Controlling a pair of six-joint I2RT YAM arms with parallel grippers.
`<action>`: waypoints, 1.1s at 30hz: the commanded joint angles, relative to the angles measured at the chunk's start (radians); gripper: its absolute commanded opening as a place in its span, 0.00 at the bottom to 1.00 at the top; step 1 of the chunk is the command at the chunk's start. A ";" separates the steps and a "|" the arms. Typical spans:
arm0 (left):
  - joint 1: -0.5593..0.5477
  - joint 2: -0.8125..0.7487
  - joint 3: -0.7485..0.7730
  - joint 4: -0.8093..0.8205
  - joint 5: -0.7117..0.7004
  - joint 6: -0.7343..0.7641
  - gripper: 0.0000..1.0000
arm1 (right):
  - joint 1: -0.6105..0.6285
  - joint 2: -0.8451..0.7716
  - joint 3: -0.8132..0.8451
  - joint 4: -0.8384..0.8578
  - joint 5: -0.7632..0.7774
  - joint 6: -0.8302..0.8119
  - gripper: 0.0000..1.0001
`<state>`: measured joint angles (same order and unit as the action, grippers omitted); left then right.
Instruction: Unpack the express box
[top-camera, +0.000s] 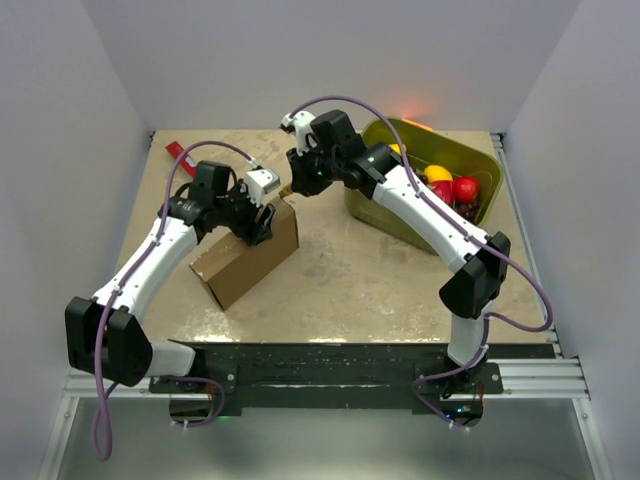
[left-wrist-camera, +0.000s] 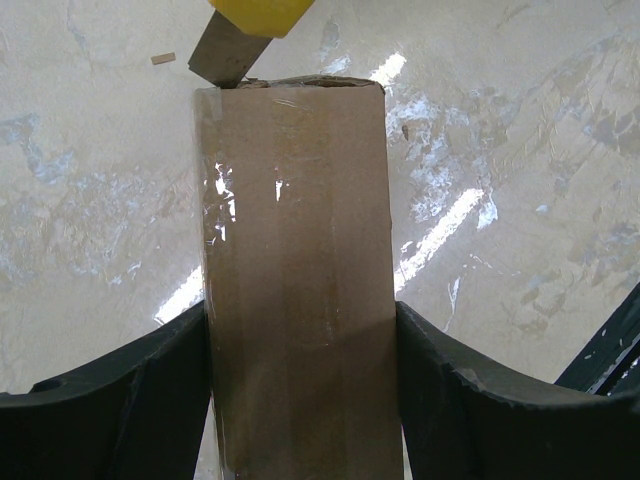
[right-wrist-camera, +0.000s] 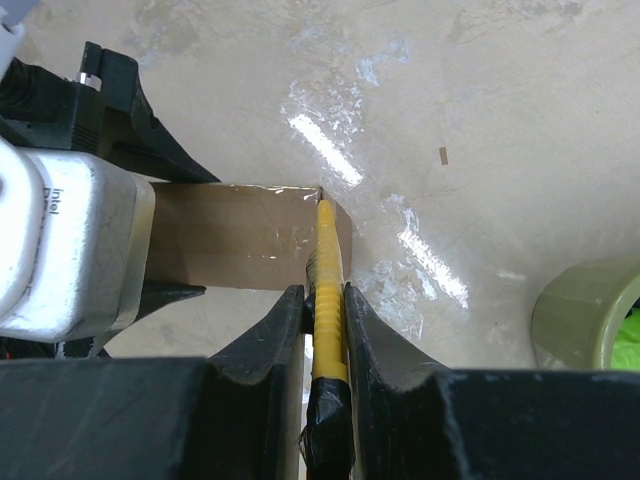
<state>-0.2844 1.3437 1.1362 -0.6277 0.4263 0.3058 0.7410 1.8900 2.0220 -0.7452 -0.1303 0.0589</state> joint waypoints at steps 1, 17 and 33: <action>-0.002 0.023 0.004 0.005 -0.001 0.000 0.66 | 0.006 -0.002 0.049 0.006 -0.003 -0.014 0.00; -0.002 0.052 0.023 0.011 -0.063 -0.030 0.62 | 0.006 -0.026 0.037 -0.111 -0.034 -0.054 0.00; -0.001 0.051 0.023 0.029 -0.130 -0.034 0.59 | 0.001 -0.022 0.075 -0.235 -0.048 -0.093 0.00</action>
<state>-0.2901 1.3670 1.1526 -0.6140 0.3923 0.2794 0.7403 1.8954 2.0502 -0.9024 -0.1341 -0.0082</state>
